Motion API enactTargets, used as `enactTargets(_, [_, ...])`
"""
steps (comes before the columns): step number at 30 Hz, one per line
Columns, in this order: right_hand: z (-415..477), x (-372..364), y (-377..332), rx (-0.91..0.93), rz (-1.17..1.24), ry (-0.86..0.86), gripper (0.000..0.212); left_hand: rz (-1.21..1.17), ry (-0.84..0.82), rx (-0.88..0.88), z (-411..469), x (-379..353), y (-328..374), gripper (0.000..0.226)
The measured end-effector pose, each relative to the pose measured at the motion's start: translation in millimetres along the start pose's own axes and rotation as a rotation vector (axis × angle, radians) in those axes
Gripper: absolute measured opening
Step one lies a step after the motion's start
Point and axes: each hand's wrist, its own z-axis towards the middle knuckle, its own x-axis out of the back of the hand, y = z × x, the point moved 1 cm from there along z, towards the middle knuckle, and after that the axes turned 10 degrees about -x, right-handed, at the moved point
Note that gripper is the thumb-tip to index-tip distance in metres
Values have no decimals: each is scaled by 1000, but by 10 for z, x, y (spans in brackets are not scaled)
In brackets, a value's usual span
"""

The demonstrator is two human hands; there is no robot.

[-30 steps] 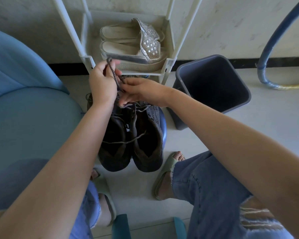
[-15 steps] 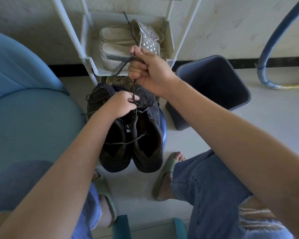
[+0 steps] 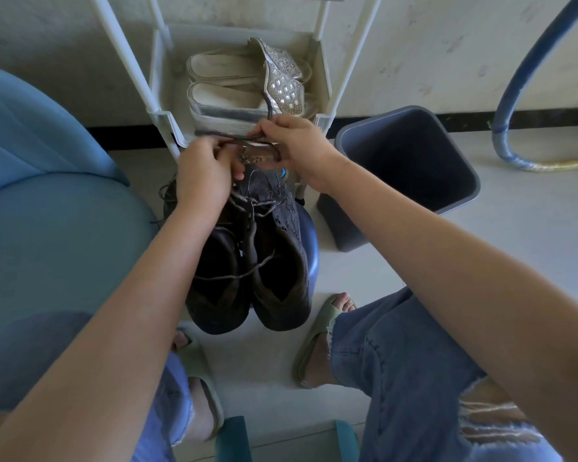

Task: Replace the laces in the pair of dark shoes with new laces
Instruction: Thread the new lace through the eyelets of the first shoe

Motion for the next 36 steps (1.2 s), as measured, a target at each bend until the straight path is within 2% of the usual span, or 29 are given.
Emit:
enactTargets(2, [21,-10,15,33,-53,32,16,-19,-213,84,22,-40,-36,22])
enactTargets(3, [33,-4,31,62,-117,68,16,-27,-262,120,12,-59,-40,29])
enactTargets(6, [39,55,61,197,-406,184,17,-139,-175,192,20,-24,31,41])
enactTargets(8, [18,89,68,257,-545,142,21,-339,-118,281,83,44,89,38])
enactTargets(10, [-16,109,97,229,-675,33,22,-396,-119,344,126,75,120,29])
enactTargets(11, [-32,109,121,191,-740,-21,21,-315,-118,341,117,91,140,25])
enactTargets(13, [-36,85,176,109,-797,-84,20,1,-81,252,74,88,132,32])
enactTargets(15, [-29,61,200,83,-743,-66,20,252,-20,140,20,59,131,39])
enactTargets(17, [-29,39,183,83,-649,-51,23,413,-2,76,-13,45,126,53])
enactTargets(19, [-31,30,172,94,-603,-25,23,517,-6,-4,14,54,146,55])
enactTargets(21, [-34,37,181,85,-597,-15,23,321,-62,-43,55,39,163,50])
enactTargets(24, [-63,-13,214,69,-634,-70,20,-66,-206,5,20,-33,162,32])
enactTargets(26, [-84,-63,241,71,-629,-80,18,-182,-178,6,-2,-71,120,19])
enactTargets(28, [-86,-104,277,35,-602,-89,19,-299,-148,18,2,-69,103,16])
enactTargets(31, [-99,-153,315,-9,-540,-113,19,-355,-168,-1,7,-112,87,7])
enactTargets(33, [-90,-170,310,-9,-516,-128,16,-343,-107,-13,-4,-134,63,4])
enactTargets(36, [-47,-91,294,-71,-749,-112,27,-317,-44,-27,-14,-136,14,4])
